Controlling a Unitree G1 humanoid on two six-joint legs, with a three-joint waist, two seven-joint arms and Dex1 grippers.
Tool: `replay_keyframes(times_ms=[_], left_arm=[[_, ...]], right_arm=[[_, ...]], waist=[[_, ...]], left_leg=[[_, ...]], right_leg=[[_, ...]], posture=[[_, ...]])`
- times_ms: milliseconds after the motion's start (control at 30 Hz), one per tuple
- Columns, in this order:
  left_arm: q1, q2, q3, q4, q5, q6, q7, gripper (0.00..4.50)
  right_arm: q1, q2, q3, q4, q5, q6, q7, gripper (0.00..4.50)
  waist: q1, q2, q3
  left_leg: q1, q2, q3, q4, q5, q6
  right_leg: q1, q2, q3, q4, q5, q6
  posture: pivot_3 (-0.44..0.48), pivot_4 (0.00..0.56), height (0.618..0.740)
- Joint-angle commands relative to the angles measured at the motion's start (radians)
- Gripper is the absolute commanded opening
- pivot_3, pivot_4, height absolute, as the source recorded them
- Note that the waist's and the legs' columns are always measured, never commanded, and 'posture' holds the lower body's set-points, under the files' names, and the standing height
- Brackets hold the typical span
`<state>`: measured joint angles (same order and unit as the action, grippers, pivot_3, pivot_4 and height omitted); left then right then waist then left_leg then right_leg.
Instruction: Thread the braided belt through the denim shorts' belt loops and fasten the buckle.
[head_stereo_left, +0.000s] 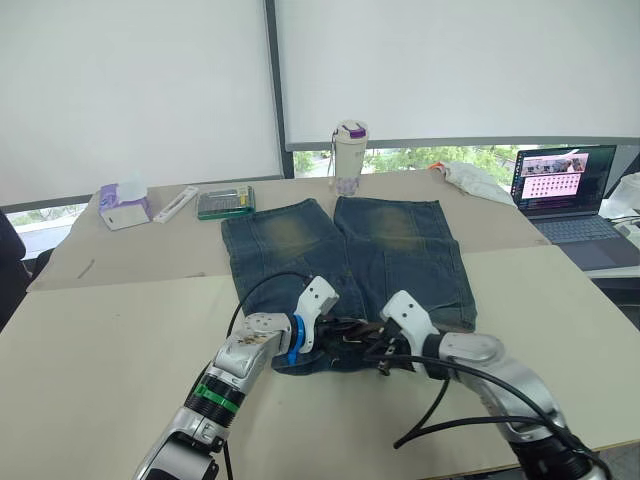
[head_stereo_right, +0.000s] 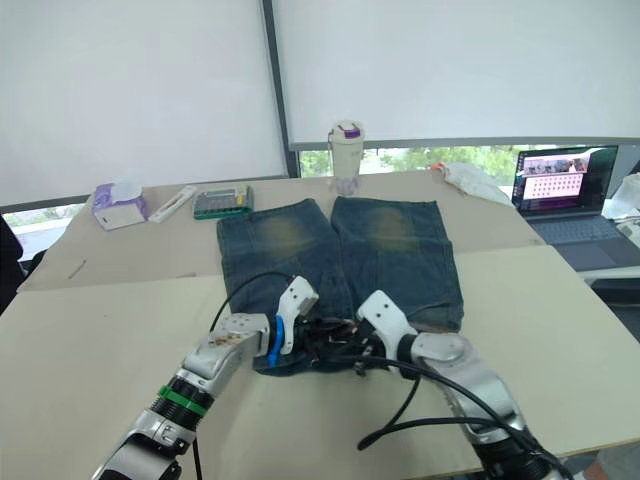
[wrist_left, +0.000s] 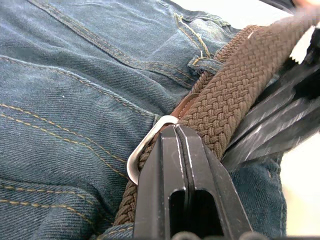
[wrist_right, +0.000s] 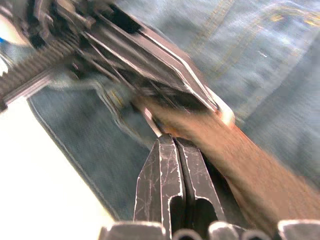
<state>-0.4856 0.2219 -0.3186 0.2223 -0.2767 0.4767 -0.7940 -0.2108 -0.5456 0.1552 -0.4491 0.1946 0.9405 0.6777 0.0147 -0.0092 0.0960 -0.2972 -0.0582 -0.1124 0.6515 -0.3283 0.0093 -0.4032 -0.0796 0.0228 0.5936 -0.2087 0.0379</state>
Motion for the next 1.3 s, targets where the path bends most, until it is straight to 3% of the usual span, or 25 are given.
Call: replay_keyframes(times_ms=[33,133,367,467,567,667,700,833,1033,1100,1300], left_arm=[[0.050,0.003,-0.034,0.113,0.059,0.005,0.004,0.00],[0.051,0.003,-0.042,0.134,0.075,-0.025,-0.002,0.00],[0.050,0.013,-0.085,0.172,0.147,-0.119,-0.021,0.00],[0.047,0.017,-0.107,0.196,0.196,-0.173,-0.014,0.00],[0.042,0.003,-0.109,0.217,0.221,-0.199,-0.001,0.00],[0.031,-0.017,-0.108,0.247,0.245,-0.218,0.024,0.00],[0.027,-0.023,-0.106,0.257,0.251,-0.222,0.031,0.00],[0.008,-0.049,-0.107,0.300,0.281,-0.263,0.062,0.00],[-0.001,-0.068,-0.078,0.294,0.266,-0.298,0.067,0.00],[0.002,-0.063,-0.068,0.281,0.260,-0.298,0.067,0.00],[0.020,-0.043,0.007,0.234,0.207,-0.280,0.052,0.00]], right_arm=[[0.023,-0.032,-0.088,-0.094,0.054,0.062,-0.005,0.89],[0.056,-0.043,-0.153,-0.163,0.112,0.099,-0.002,1.90],[0.104,-0.070,-0.243,-0.236,0.181,0.126,-0.028,1.90],[0.131,-0.075,-0.290,-0.325,0.297,0.154,0.023,1.90],[0.094,-0.007,-0.346,-0.377,0.433,0.180,0.009,1.90],[0.027,0.044,-0.332,-0.367,0.452,0.185,-0.064,1.90],[0.016,0.044,-0.318,-0.362,0.449,0.186,-0.078,1.36],[-0.026,0.013,-0.171,-0.276,0.321,0.124,-0.161,0.04],[-0.050,-0.072,0.053,-0.069,0.109,0.031,-0.221,0.04],[-0.030,-0.080,0.070,-0.022,0.089,0.011,-0.214,0.04],[0.027,-0.079,0.038,0.033,0.081,-0.035,-0.194,0.04]], waist=[[-0.001,0.000,0.001],[-0.001,0.000,0.002],[0.001,-0.001,0.003],[0.003,-0.001,0.003],[0.003,-0.001,0.003],[0.007,0.000,0.003],[0.012,0.000,0.003],[0.021,-0.001,0.003],[0.026,0.000,0.002],[0.024,0.000,0.002],[0.016,0.000,0.002]], left_leg=[[-0.001,0.000,0.000,0.000,0.000,0.000],[-0.003,0.000,0.000,0.000,0.000,0.000],[-0.004,0.000,0.000,0.000,0.000,0.000],[-0.004,0.000,-0.001,0.000,0.000,0.000],[-0.005,0.000,-0.001,0.000,0.000,0.001],[-0.004,0.000,-0.001,0.000,-0.001,0.002],[-0.003,-0.002,-0.003,0.000,-0.001,0.002],[0.001,-0.010,-0.009,0.002,-0.001,0.004],[-0.003,-0.014,-0.012,0.002,0.000,0.003],[-0.005,-0.014,-0.012,0.003,0.004,-0.003],[-0.005,-0.013,-0.013,0.002,0.003,-0.001]], right_leg=[[0.000,0.000,0.000,0.000,0.000,0.000],[0.000,0.000,0.000,0.000,-0.001,0.001],[0.001,0.000,0.000,0.000,-0.003,0.006],[0.000,0.000,-0.001,0.000,-0.005,0.009],[0.002,-0.001,-0.001,0.000,-0.005,0.009],[0.004,-0.002,-0.002,0.000,-0.007,0.011],[0.005,-0.003,-0.004,0.000,-0.007,0.012],[0.006,-0.011,-0.009,0.001,-0.008,0.014],[0.003,-0.015,-0.010,0.001,-0.009,0.016],[0.001,-0.014,-0.010,0.001,-0.008,0.015],[0.002,-0.014,-0.010,0.001,-0.009,0.016]], posture=[[0.000,0.150,0.740],[0.000,0.150,0.740],[0.000,0.150,0.740],[0.000,0.150,0.740],[0.000,0.150,0.740],[0.000,0.150,0.740],[0.000,0.150,0.740],[0.000,0.150,0.740],[0.000,0.150,0.740],[0.000,0.150,0.740],[0.000,0.150,0.740]])
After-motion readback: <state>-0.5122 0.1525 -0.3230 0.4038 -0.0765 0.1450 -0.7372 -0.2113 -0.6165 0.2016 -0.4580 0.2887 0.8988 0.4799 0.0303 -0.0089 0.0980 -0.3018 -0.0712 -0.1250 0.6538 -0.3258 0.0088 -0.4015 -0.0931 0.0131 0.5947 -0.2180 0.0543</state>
